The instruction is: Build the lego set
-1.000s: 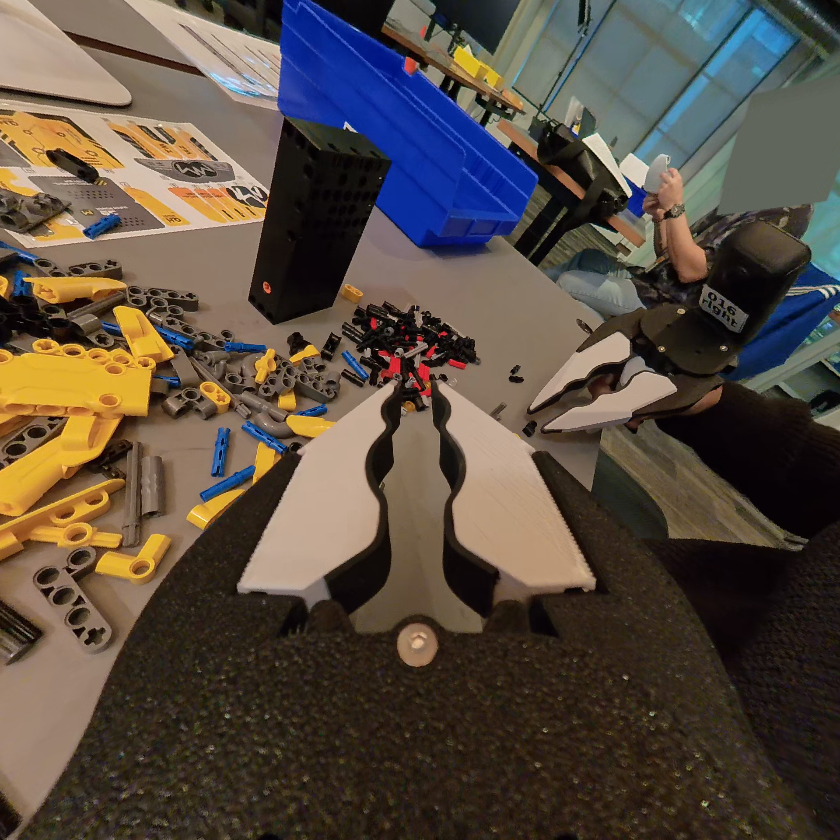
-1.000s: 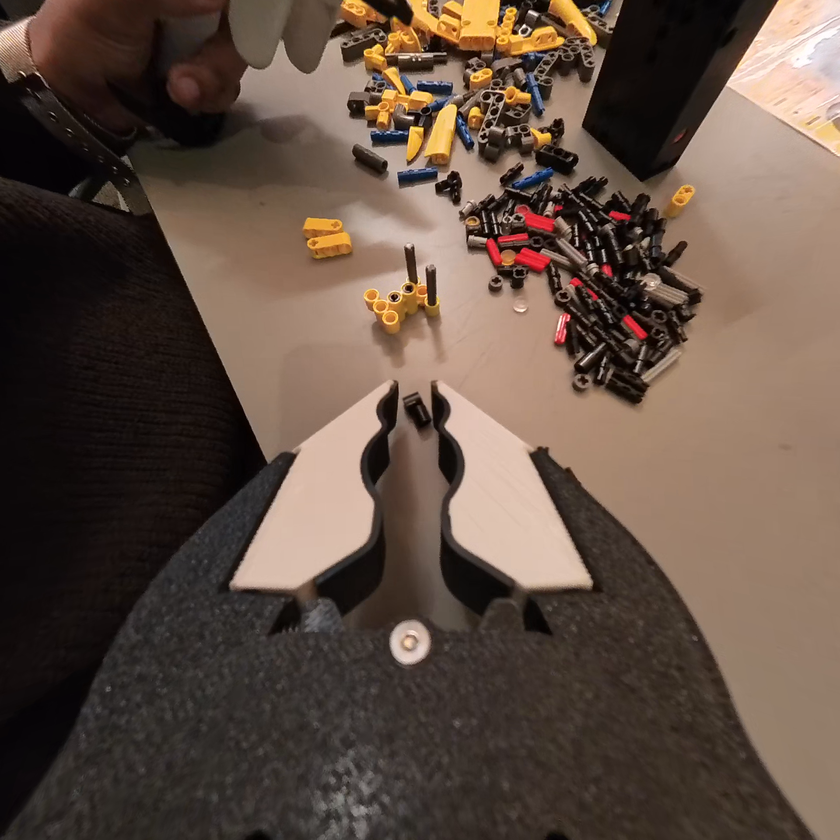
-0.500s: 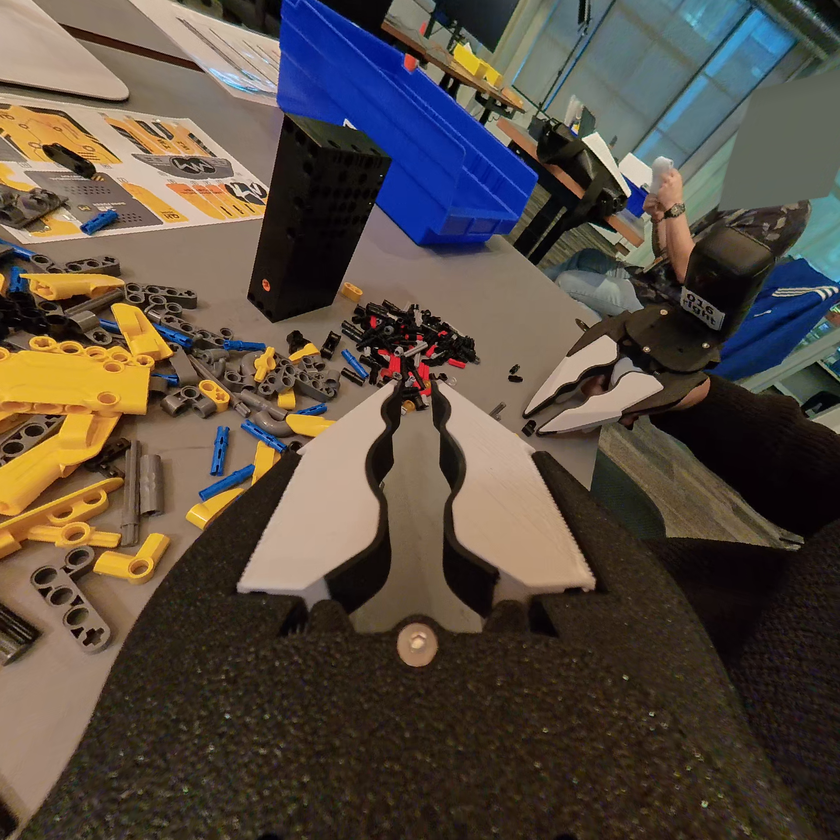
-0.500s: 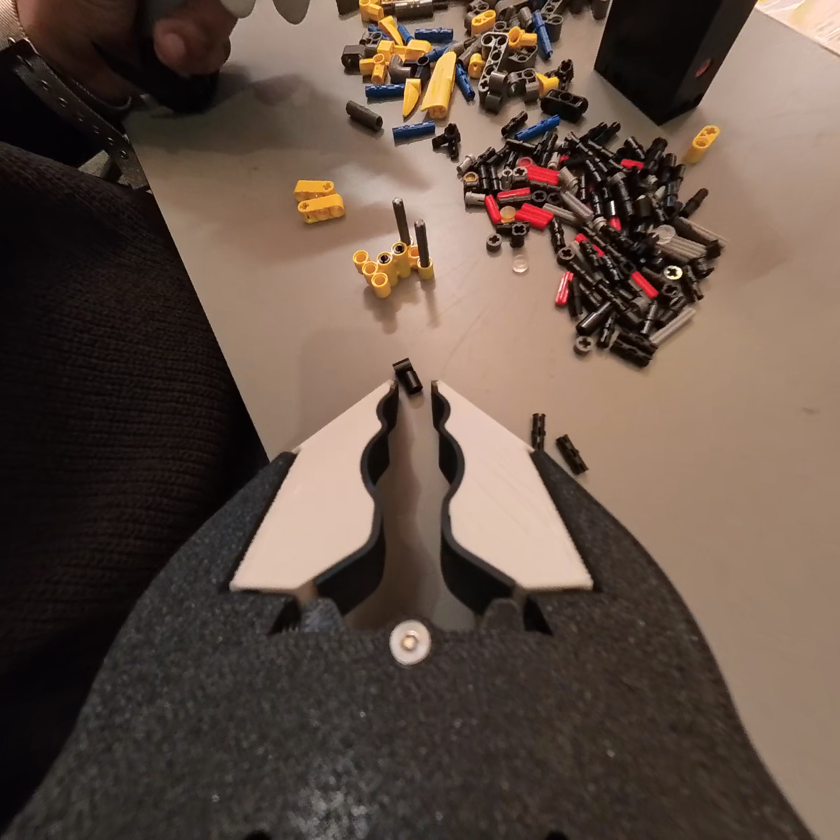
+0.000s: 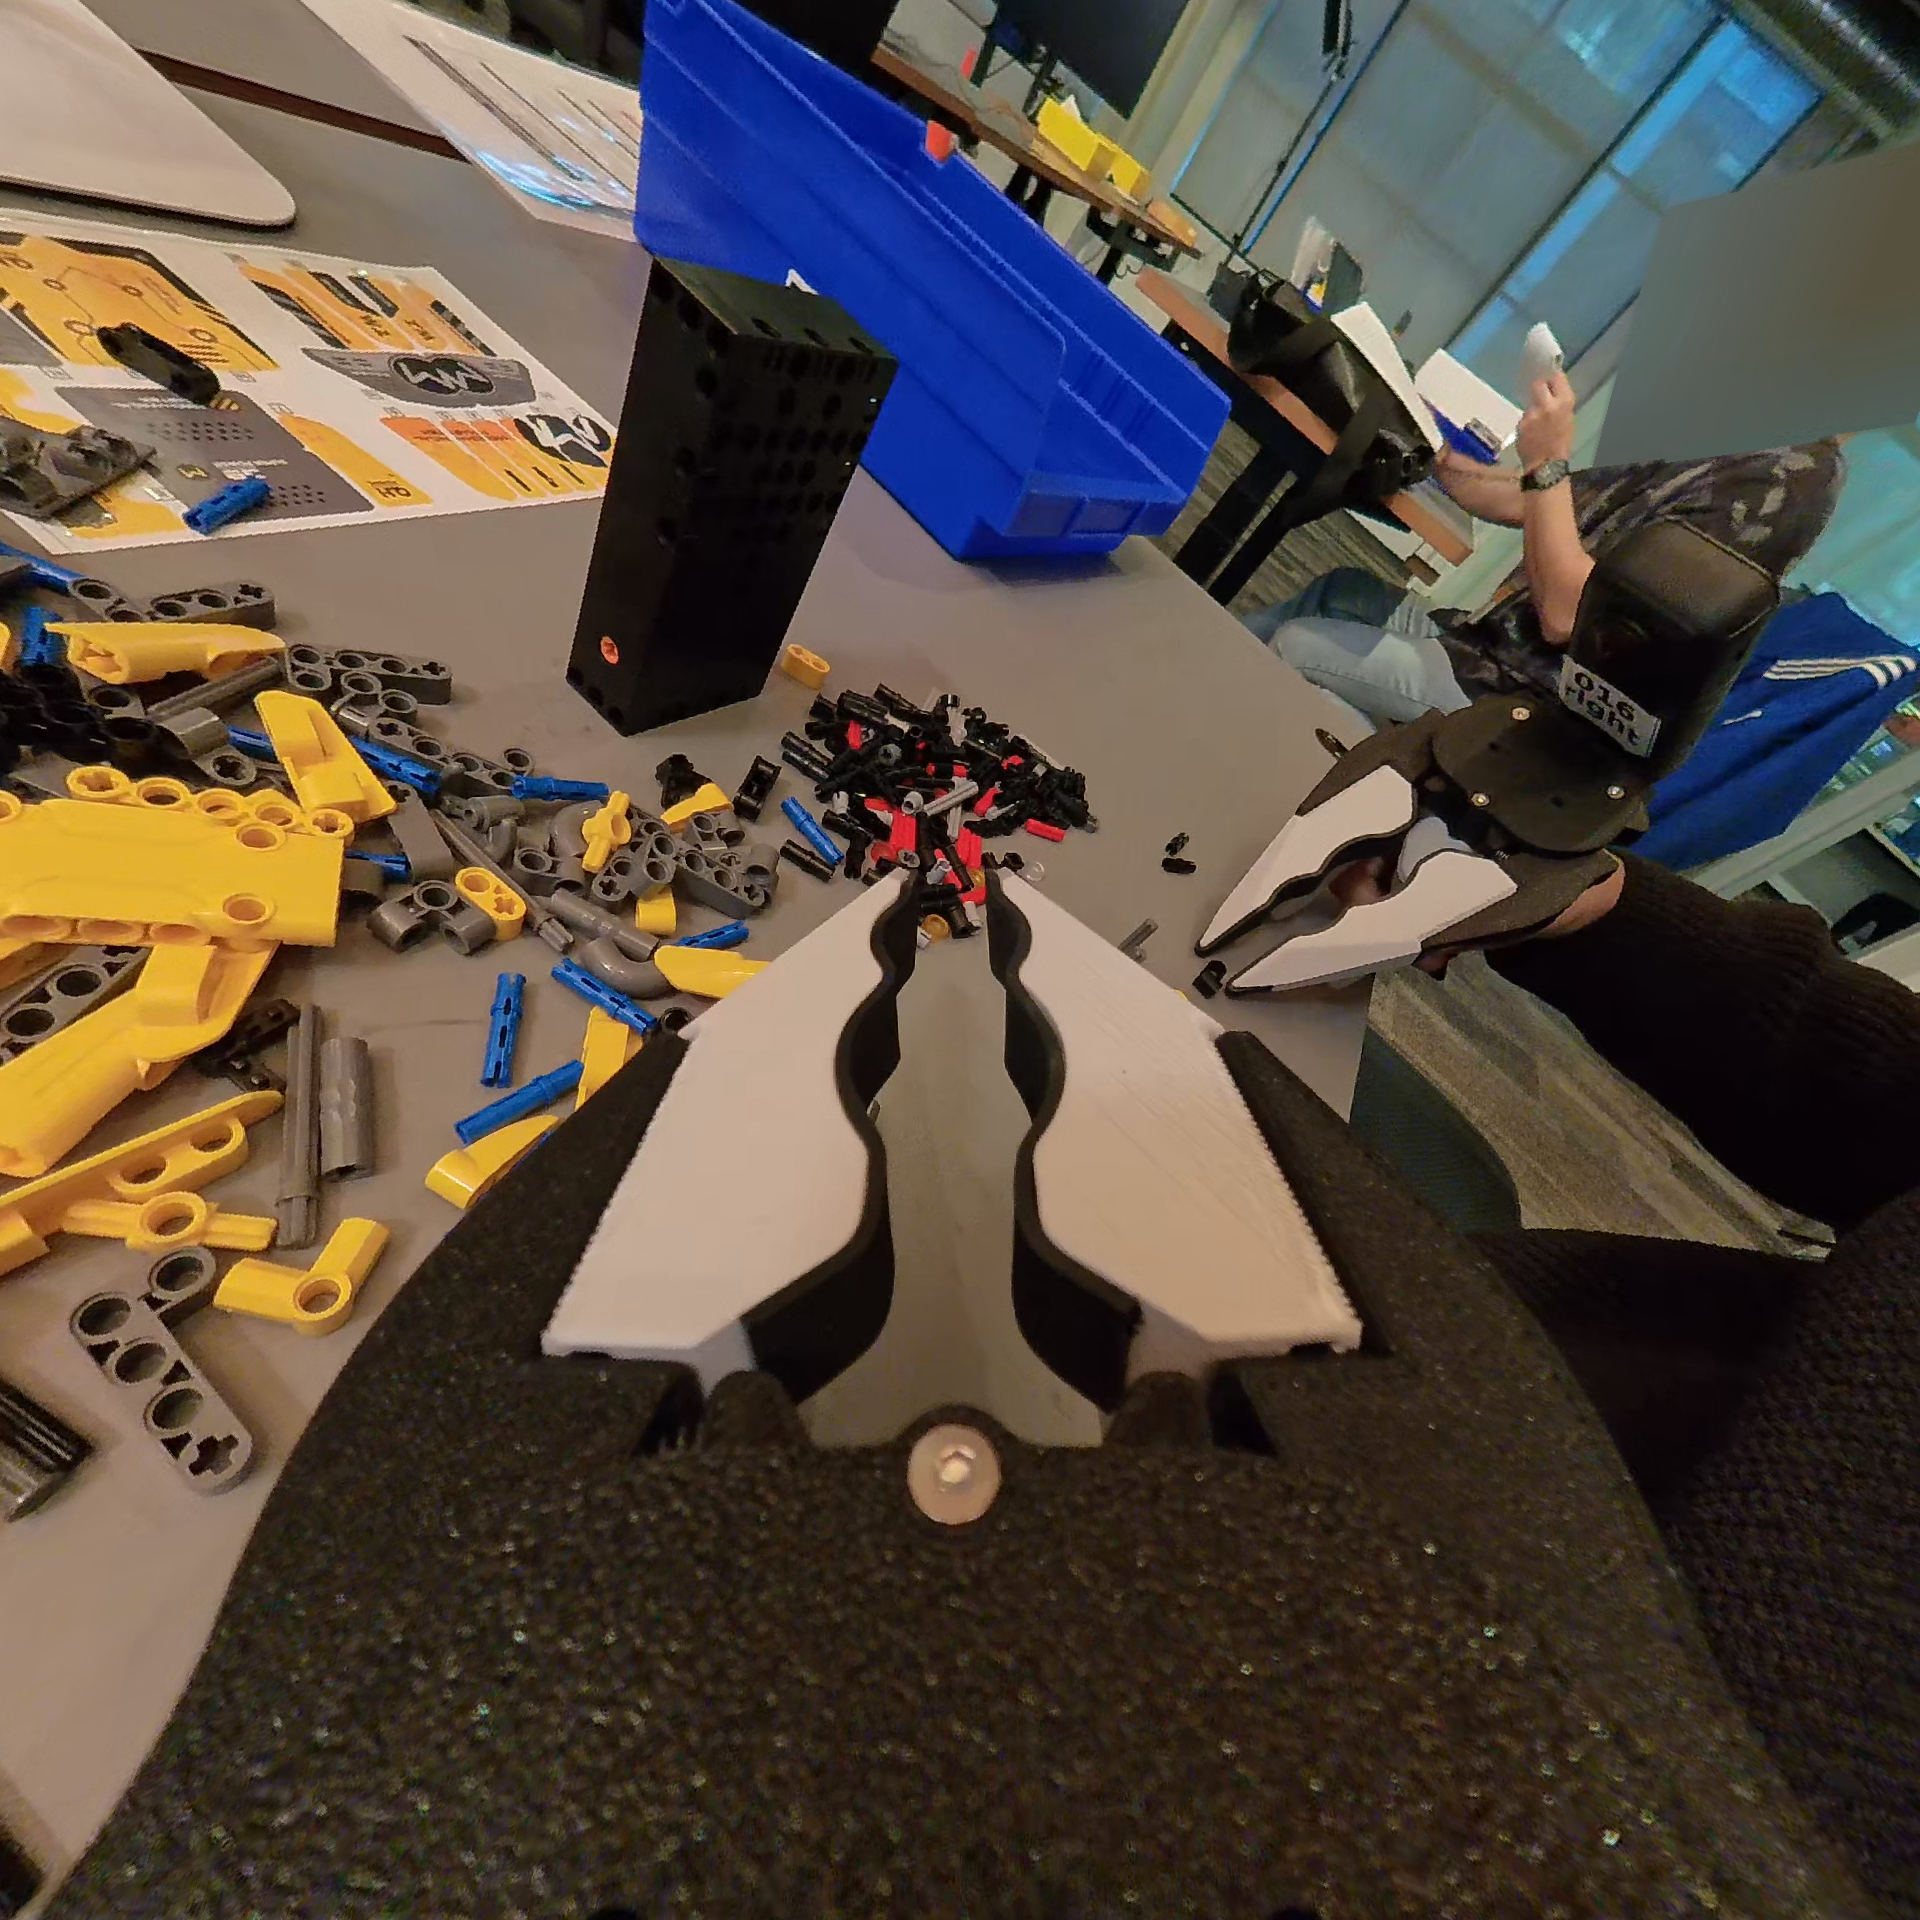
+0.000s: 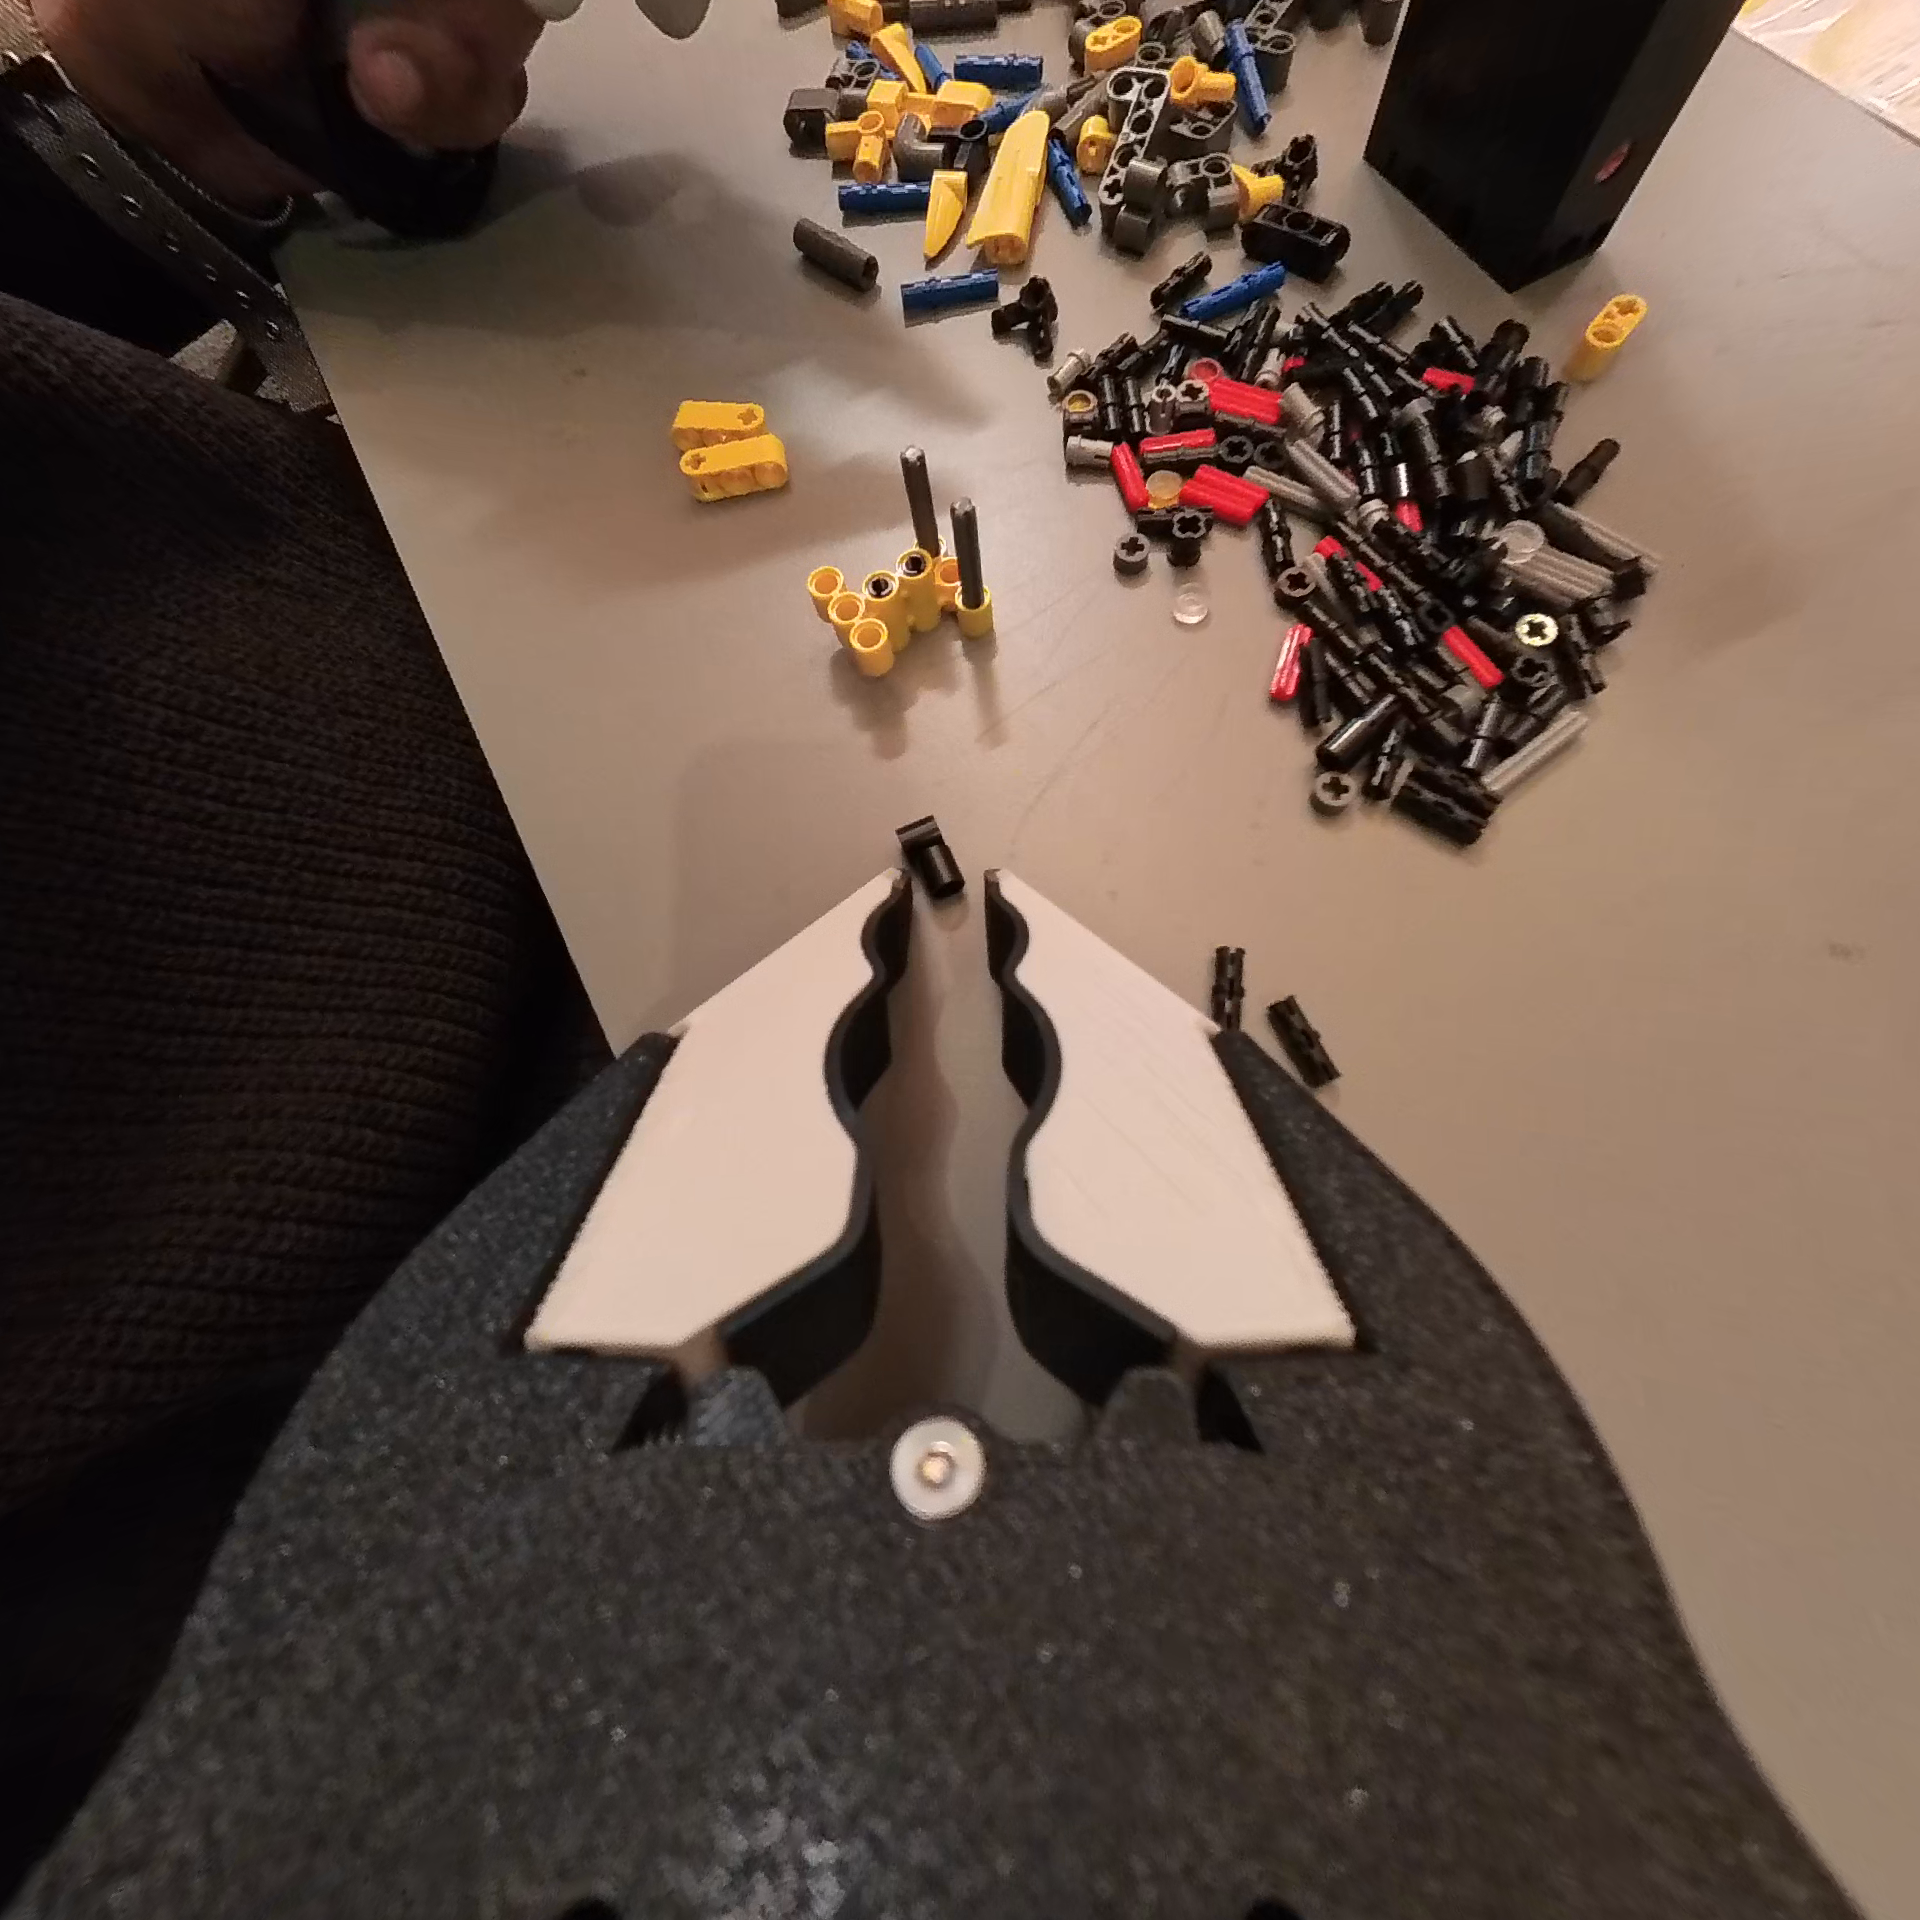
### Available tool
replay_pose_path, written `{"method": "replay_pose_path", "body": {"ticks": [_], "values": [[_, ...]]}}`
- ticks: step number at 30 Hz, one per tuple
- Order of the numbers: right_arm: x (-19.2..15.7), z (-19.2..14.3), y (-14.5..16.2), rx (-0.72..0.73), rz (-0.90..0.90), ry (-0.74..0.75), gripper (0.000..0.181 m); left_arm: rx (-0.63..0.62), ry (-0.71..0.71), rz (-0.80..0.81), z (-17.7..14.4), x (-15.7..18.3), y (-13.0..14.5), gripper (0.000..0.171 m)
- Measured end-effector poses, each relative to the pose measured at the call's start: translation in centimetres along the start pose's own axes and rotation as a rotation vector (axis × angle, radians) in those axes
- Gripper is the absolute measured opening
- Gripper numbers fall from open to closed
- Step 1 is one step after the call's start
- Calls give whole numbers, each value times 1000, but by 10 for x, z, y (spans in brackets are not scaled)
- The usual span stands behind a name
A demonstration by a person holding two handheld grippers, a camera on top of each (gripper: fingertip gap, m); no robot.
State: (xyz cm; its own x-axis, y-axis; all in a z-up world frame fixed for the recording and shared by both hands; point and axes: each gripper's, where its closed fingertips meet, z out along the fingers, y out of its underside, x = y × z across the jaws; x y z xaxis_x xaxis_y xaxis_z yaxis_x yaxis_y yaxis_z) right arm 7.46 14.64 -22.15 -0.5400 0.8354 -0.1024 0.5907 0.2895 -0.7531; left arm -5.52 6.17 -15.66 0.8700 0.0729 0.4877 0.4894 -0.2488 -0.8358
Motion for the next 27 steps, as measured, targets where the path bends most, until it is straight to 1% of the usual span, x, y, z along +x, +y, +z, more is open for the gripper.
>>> {"method": "replay_pose_path", "body": {"ticks": [13, 21, 24, 27], "values": [[1, -1, 1, -1, -8, 7, 13, -1, -1, -1, 0, 0, 0, 12], [3, -1, 2, -4, -13, 26, 8, -1, -3, 2, 0, 0, 0, 12], [6, -2, 3, -8, -24, 43, 0, 2, -4, 6, 0, 0, 0, 12], [7, -3, 3, -5, -9, 39, 0, 1, -6, 9, 0, 0, 0, 12]]}}
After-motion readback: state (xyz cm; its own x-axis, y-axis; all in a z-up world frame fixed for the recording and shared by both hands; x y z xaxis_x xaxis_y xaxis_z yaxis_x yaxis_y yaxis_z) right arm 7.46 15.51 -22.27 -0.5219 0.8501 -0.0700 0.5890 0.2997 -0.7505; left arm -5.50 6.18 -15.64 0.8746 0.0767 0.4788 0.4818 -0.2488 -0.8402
